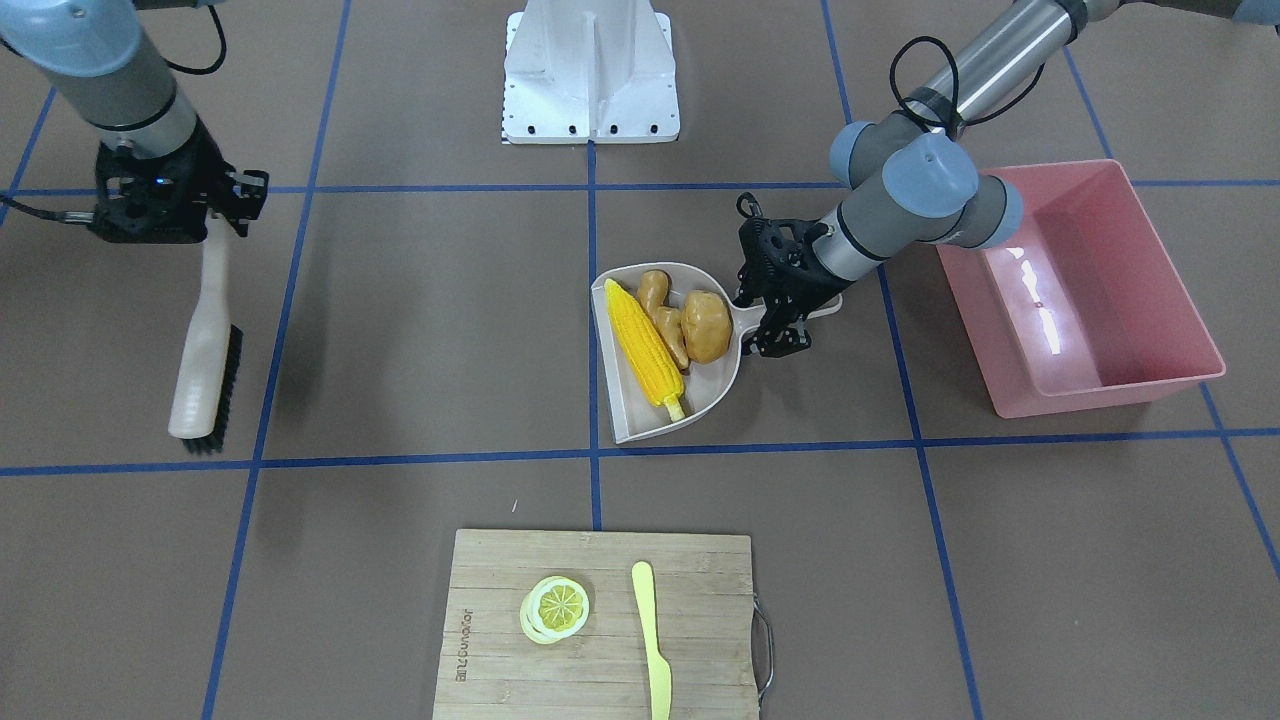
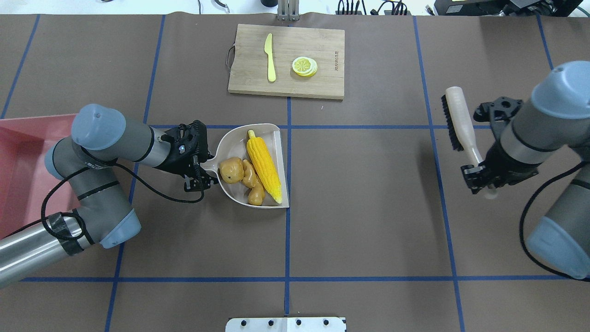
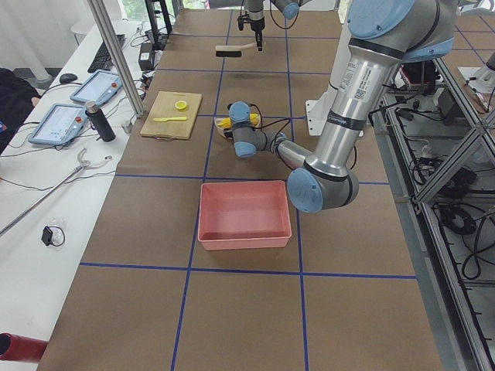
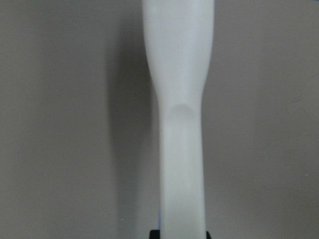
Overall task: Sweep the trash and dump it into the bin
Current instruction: 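Withdraw the right gripper with the brush back to its start spot, then lift the loaded dustpan with the left gripper over the pink bin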
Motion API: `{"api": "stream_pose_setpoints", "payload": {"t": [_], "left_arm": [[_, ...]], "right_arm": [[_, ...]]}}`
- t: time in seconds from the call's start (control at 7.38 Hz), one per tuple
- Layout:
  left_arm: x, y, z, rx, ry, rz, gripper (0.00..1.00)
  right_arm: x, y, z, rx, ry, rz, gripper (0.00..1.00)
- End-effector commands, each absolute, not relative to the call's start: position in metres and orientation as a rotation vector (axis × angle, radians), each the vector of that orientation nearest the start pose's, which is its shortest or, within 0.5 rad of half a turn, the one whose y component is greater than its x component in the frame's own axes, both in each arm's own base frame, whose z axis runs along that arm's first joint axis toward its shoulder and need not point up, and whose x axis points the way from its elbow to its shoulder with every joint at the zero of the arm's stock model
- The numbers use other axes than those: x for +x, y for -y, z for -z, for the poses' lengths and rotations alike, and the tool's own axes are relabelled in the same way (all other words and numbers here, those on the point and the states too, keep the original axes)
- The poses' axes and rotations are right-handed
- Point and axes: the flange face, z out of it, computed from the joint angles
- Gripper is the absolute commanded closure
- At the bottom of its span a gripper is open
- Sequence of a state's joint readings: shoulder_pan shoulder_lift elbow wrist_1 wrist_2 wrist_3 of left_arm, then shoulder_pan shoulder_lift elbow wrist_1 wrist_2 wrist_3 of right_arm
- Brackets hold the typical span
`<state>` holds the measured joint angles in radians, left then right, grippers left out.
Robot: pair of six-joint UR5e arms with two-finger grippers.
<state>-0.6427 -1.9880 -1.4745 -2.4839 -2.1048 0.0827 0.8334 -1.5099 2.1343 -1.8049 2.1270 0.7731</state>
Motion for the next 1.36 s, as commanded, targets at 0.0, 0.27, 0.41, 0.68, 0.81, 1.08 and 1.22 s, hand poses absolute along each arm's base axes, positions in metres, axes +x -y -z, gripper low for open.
{"api": "stream_pose_setpoints", "payload": {"t": [0.0, 0.27, 0.41, 0.68, 0.81, 1.08, 1.22], "left_arm": [[0.477, 0.461, -0.362, 0.973, -0.978, -1.189, 0.8], [0.477, 0.461, -0.36, 0.977, -0.979, -1.191, 0.88], [0.477, 0.461, -0.36, 0.977, -0.979, -1.191, 0.92], [0.475, 0.461, -0.352, 0.989, -0.985, -1.183, 1.0], [0.465, 0.461, -0.342, 1.011, -0.987, -1.174, 1.0], [0.426, 0.477, -0.329, 1.047, -0.957, -1.136, 1.0], [0.401, 0.487, -0.323, 1.052, -0.932, -1.108, 1.0]], "right_arm": [[-0.171, 0.379, -0.507, -0.116, 0.698, 0.066, 1.0], [-0.118, 0.327, -0.611, -0.07, 0.773, 0.058, 1.0], [-0.086, 0.303, -0.656, -0.06, 0.845, 0.028, 1.0], [-0.07, 0.288, -0.69, -0.071, 0.882, 0.005, 1.0], [-0.073, 0.291, -0.69, -0.072, 0.882, 0.01, 1.0], [-0.079, 0.302, -0.685, -0.066, 0.889, 0.01, 1.0], [-0.081, 0.302, -0.684, -0.073, 0.89, 0.014, 1.0]]}}
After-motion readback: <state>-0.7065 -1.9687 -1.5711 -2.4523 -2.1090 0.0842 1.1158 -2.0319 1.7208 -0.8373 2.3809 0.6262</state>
